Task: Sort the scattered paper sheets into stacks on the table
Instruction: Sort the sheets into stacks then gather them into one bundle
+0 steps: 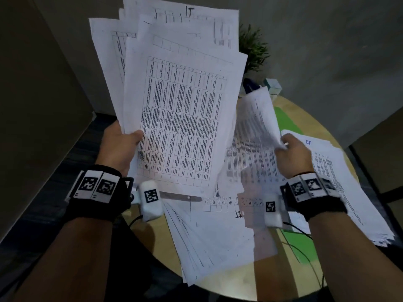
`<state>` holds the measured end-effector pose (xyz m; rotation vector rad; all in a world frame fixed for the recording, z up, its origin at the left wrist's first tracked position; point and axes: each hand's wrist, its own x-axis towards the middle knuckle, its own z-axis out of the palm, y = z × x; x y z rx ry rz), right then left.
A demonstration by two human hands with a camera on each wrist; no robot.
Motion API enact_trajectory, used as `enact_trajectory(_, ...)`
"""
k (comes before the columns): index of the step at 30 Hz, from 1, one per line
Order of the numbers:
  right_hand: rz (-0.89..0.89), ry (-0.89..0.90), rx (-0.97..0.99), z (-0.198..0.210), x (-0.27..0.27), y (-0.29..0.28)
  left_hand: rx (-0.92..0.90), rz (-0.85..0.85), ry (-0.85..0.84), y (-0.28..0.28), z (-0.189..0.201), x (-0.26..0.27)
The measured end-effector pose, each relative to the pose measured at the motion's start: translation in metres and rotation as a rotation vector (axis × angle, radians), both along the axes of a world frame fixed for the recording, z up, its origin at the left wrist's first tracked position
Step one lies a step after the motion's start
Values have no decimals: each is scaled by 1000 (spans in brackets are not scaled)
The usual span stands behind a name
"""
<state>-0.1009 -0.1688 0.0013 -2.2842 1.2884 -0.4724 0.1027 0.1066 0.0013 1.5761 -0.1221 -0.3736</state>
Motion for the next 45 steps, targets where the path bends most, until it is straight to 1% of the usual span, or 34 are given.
enact_trajectory(2,48,-182,68,15,1,2,-9,-34,20,0,-2,2)
enact_trajectory(3,93,-328,174,23,3,5,-13,-50,30,-1,-4,3)
enact_trajectory(5,197,-635,470,39,9,11,-30,-85,48,-3,-8,5)
enact_trajectory(6,241,-744,610,45,14,14,-38,-101,47,-3,-10,6)
enact_trajectory(7,281,-804,725,51,19,18,-47,-113,42,-4,-10,6)
enact_trajectory(8,325,-828,806,55,25,22,-63,-124,37,-4,-11,5)
enact_trajectory(11,420,-857,930,63,41,36,-110,-178,35,-5,-12,6)
enact_trajectory(12,430,-864,948,65,46,41,-122,-198,39,-5,-13,6)
enact_trajectory(14,435,-840,923,68,53,47,-139,-235,48,-3,-13,7)
enact_trajectory(16,407,-810,898,70,58,49,-152,-269,66,-1,-13,9)
enact_trajectory(19,435,-802,942,67,63,43,-131,-265,65,0,-12,9)
enact_trajectory(21,393,-719,905,57,62,35,-96,-173,30,0,-13,9)
enact_trajectory(22,325,-624,847,49,59,31,-65,-104,5,-1,-14,10)
enact_trajectory(23,247,-475,761,39,55,26,-33,-29,-25,-2,-14,10)
enact_trajectory(24,185,-271,645,29,49,22,-3,45,-55,-2,-14,10)
enact_trajectory(26,142,186,397,7,37,19,16,141,-97,-2,-14,12)
enact_trajectory(27,123,358,309,-5,32,20,13,167,-108,-1,-15,13)
enact_trajectory(28,90,472,252,-15,28,24,11,184,-119,-1,-14,14)
enact_trajectory(29,48,549,212,-25,27,28,8,195,-129,-1,-14,14)
enact_trajectory(31,-14,666,120,-44,29,31,1,203,-136,-1,-13,13)
enact_trajectory(33,-64,728,56,-59,32,30,-7,202,-132,-1,-12,12)
enact_trajectory(34,-97,727,43,-62,33,29,-3,198,-131,-1,-11,12)
enact_trajectory(36,-136,676,23,-68,32,26,3,189,-134,-2,-10,11)
enact_trajectory(40,-157,548,-9,-71,26,24,29,165,-137,-3,-9,9)
enact_trajectory(45,-132,538,-35,-67,23,25,42,148,-138,-2,-9,8)
